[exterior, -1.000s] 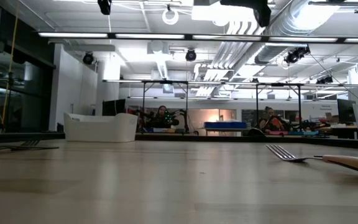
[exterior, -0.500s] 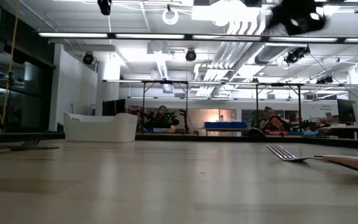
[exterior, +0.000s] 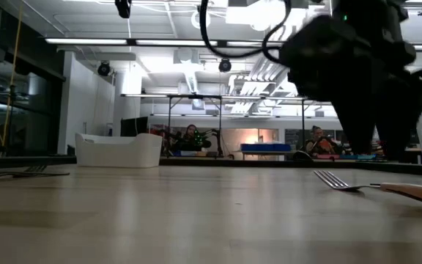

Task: Sort silverware by color (type)
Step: Put the orange fork into the red bin

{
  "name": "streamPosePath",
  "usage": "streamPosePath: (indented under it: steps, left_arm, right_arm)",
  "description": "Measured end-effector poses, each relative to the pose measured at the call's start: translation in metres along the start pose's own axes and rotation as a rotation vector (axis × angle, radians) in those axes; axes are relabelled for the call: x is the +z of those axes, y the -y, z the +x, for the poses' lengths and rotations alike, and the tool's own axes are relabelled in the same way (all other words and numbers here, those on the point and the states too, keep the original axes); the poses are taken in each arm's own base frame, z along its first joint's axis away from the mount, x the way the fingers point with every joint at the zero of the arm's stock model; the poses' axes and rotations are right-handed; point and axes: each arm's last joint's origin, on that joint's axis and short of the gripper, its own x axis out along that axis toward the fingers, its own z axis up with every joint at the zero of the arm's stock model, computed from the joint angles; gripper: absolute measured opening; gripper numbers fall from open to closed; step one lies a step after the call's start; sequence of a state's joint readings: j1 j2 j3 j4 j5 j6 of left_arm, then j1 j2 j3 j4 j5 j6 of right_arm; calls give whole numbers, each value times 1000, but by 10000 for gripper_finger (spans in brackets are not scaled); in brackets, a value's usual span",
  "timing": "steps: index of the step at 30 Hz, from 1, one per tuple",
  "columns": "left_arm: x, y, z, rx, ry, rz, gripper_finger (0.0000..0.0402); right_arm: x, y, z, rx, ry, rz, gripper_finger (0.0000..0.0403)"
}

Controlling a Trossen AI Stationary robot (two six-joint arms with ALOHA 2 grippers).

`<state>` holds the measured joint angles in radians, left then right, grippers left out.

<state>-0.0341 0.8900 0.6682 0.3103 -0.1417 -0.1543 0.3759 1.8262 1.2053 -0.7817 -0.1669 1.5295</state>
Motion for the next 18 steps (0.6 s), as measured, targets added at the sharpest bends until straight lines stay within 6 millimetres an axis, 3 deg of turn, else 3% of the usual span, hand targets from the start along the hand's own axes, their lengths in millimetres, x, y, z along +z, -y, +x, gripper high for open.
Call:
streamPosePath:
  steps: [7, 11, 14, 18]
  left_arm:
    - [0, 0, 0, 0, -1, 0, 144]
    - [0, 0, 0, 0, -1, 0, 144]
    - [0, 0, 0, 0, -1, 1, 144]
    - [-1, 0, 0, 2, -11, 2, 144]
  right_arm:
    - [6, 0, 29, -90, 34, 14, 190]
    - [7, 0, 35, -109, 33, 16, 185]
    - [8, 0, 36, -120, 45, 16, 161]
    - [8, 3, 36, -142, 60, 14, 97]
